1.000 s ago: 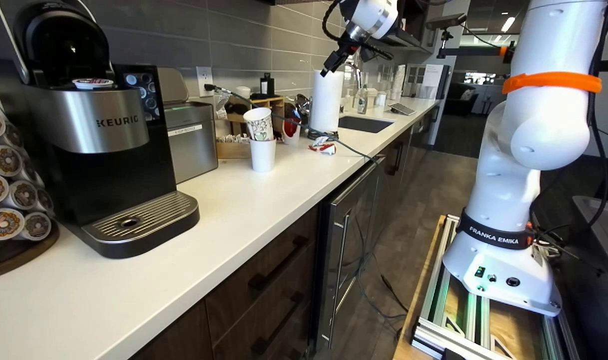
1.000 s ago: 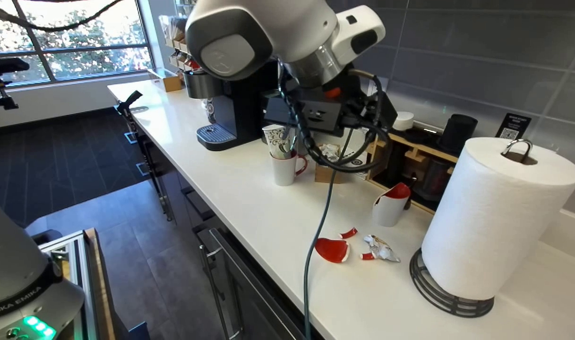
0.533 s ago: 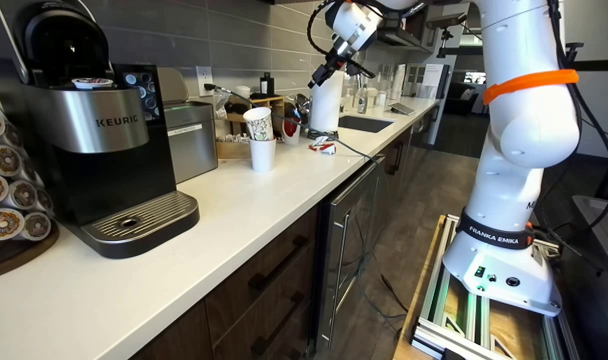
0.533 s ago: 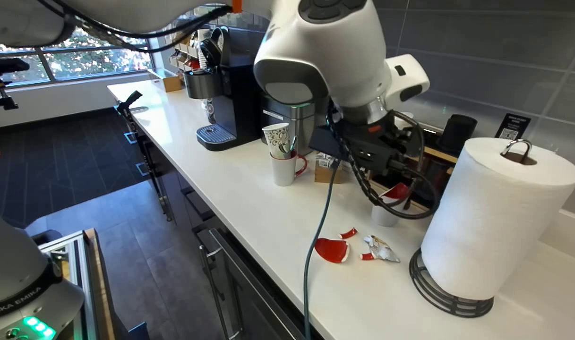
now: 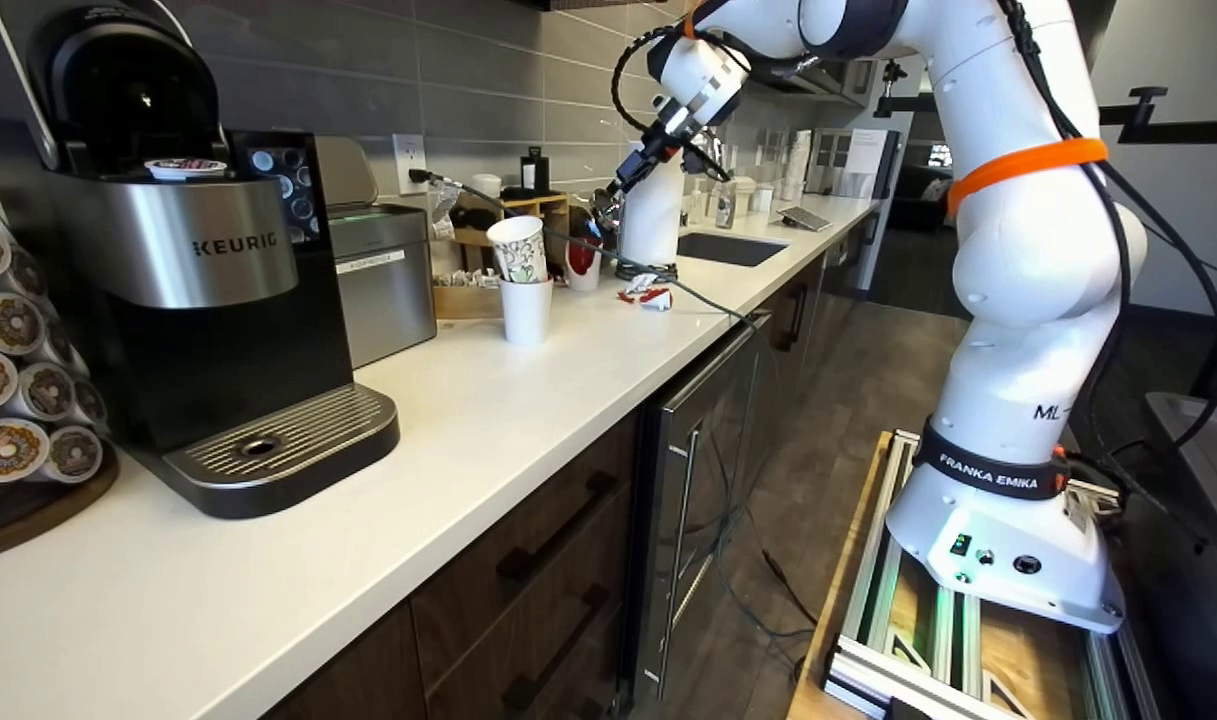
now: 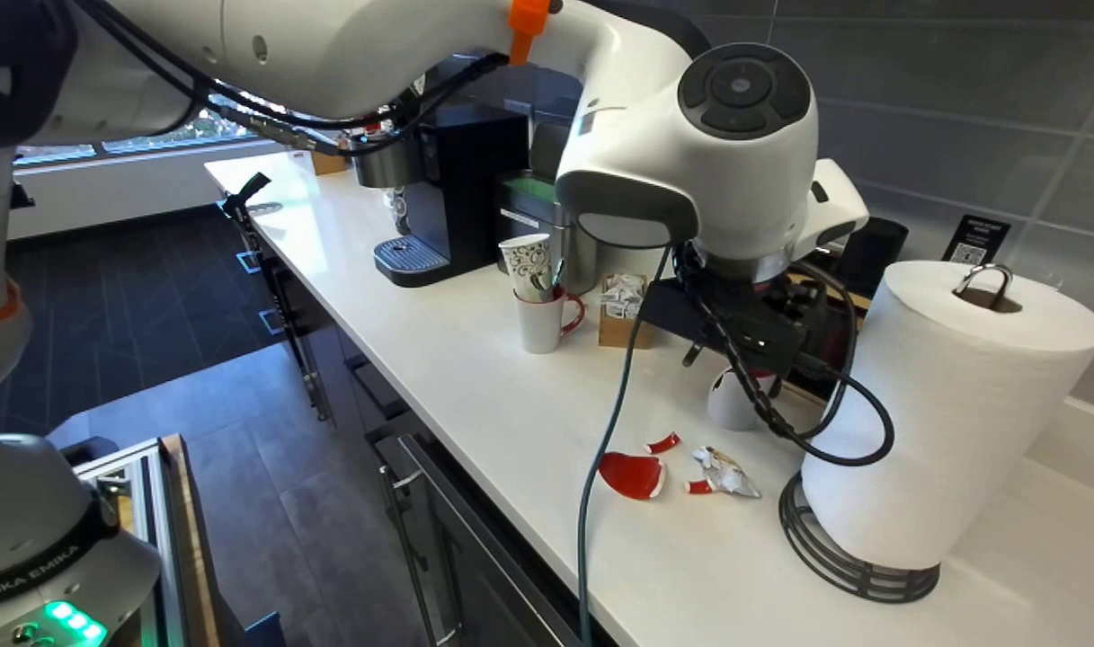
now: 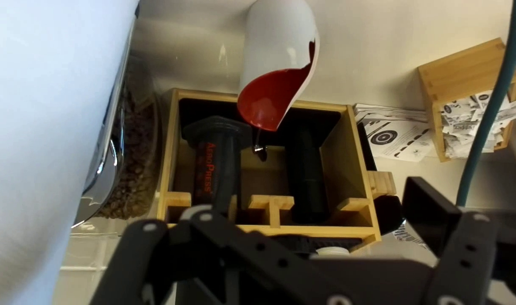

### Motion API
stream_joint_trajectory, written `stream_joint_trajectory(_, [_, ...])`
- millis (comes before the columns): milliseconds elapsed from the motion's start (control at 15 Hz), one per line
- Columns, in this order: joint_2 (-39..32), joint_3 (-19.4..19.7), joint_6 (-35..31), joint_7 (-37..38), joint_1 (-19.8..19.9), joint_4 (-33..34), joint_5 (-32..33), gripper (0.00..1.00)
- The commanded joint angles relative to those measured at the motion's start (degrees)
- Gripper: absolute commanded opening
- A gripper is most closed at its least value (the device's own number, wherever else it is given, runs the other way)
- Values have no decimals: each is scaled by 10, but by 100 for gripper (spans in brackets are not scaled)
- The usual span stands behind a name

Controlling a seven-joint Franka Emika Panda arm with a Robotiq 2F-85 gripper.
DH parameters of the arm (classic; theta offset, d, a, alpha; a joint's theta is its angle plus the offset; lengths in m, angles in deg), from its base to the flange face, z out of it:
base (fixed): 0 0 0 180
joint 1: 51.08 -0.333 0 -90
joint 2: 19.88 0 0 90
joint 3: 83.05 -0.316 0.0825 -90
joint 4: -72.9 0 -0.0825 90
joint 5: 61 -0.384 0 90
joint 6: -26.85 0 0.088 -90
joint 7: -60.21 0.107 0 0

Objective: Move the broken mug and place it to the right of the other mug

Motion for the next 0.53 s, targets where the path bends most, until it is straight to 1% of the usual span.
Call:
stream_joint_trajectory(0, [-4,-41,-28,41,25,5,26,100])
stream_joint_trajectory(133, [-20,-44,-71,118,16,10,53,100])
stream_joint_trajectory(200, [-32,-11,-79,158,-17,12,60,100])
stream_joint_trajectory(400, [-63,2,-102,265,-42,25,99,100])
stream_joint_trajectory(467, [-68,-41,-121,309,-13,30,141,100])
